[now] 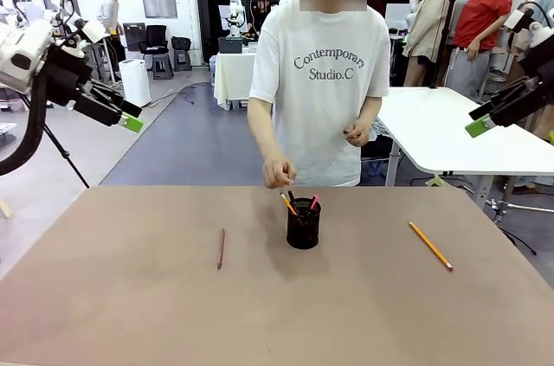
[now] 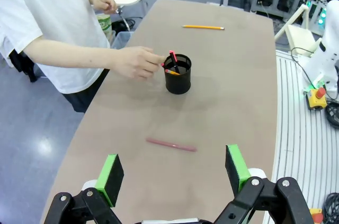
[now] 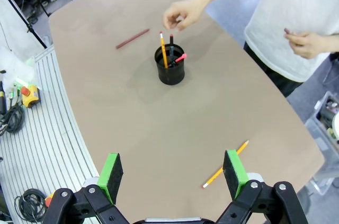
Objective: Place the pens into the pen holder.
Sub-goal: Pick up a writing instrument from the table and place it into the Pen holder.
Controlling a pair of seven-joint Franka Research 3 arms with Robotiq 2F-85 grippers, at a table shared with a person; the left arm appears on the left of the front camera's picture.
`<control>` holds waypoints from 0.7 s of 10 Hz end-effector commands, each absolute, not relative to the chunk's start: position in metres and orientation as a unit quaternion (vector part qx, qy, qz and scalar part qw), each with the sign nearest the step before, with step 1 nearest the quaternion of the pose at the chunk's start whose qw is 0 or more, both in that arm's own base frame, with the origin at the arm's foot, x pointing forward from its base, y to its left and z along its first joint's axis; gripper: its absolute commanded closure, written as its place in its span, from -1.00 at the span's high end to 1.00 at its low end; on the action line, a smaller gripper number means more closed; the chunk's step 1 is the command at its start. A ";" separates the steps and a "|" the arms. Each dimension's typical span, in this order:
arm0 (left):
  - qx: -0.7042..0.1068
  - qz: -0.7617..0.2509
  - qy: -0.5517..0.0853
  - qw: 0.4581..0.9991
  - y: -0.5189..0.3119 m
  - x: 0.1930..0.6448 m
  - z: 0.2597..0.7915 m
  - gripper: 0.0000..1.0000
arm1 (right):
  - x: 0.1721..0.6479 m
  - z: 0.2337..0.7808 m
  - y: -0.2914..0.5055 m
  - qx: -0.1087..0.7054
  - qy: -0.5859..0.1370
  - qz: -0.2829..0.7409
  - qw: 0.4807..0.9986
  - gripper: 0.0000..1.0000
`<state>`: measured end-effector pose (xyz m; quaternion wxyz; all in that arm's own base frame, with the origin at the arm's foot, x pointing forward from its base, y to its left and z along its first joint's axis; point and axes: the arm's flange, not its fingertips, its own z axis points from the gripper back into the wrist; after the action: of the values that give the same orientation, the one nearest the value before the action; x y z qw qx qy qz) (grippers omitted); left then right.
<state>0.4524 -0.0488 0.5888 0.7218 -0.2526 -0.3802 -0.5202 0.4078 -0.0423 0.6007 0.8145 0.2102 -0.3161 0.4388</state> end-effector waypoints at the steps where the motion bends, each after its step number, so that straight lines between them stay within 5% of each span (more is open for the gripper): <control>1: -0.251 -0.520 -0.383 0.721 -0.049 0.452 0.590 1.00 | 0.408 0.601 -0.042 0.216 -0.322 0.440 0.810 1.00; 7: -0.251 -0.520 -0.383 0.721 -0.049 0.452 0.590 1.00 | 0.408 0.601 -0.042 0.210 -0.316 0.439 0.814 1.00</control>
<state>0.4524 -0.0488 0.5888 0.7218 -0.2526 -0.3802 -0.5202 0.4078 -0.0423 0.6007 0.8145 0.2102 -0.3160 0.4388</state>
